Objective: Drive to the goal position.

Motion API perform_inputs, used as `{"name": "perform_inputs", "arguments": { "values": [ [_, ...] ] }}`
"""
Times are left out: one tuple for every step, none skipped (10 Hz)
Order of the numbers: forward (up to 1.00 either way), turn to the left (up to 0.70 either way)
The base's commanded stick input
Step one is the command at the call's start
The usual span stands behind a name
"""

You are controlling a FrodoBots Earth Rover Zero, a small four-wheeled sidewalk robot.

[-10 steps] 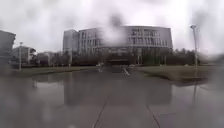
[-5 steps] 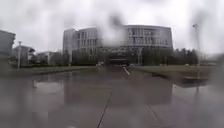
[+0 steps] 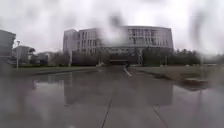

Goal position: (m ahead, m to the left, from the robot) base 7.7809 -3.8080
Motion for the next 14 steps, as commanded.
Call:
{"name": "perform_inputs", "arguments": {
  "values": [
    [0.7,0.0],
    [0.7,0.0],
    [0.7,0.0],
    [0.7,0.0],
    [0.7,0.0],
    [0.7,0.0],
    [0.7,0.0],
    [0.7,0.0],
    [0.7,0.0],
    [0.7,0.0],
    [0.7,0.0],
    [0.7,0.0],
    [0.7,0.0],
    [0.7,0.0]
  ]
}}
